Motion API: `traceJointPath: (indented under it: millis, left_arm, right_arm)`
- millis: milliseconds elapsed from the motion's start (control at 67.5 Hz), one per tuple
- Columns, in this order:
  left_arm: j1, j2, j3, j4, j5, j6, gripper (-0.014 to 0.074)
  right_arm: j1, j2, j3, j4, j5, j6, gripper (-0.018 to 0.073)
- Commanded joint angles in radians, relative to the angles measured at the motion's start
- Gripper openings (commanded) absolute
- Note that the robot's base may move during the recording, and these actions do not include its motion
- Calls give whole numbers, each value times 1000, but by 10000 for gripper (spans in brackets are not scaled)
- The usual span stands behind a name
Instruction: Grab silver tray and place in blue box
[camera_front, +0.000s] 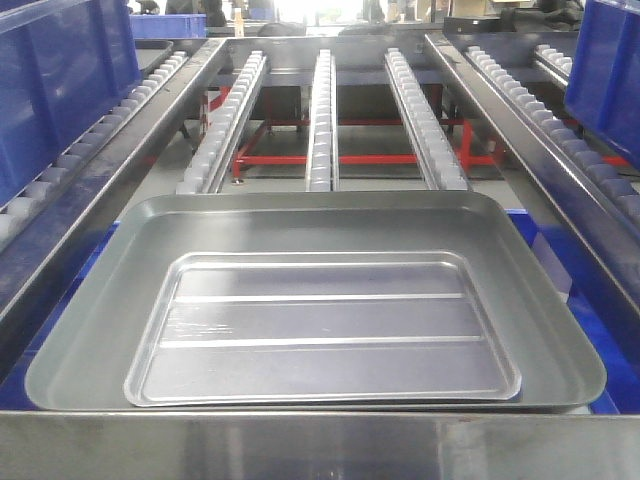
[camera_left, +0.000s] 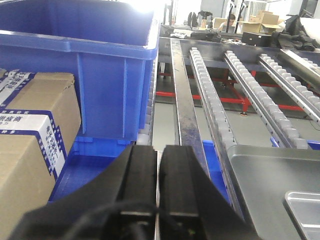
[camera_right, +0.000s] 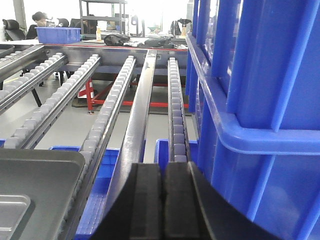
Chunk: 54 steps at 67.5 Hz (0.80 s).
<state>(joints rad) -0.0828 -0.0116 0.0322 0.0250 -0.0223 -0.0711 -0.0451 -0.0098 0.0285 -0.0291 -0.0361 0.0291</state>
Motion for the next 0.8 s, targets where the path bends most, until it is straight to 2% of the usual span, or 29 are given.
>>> traceJointPath:
  millis: [0, 785]
  left_arm:
    - [0, -14, 17, -5, -84, -1, 1]
    - [0, -14, 17, -3, -86, -1, 1]
  right_arm:
    - [-4, -21, -18, 3, -91, -6, 50]
    - [-4, -21, -18, 3, -113, -6, 50]
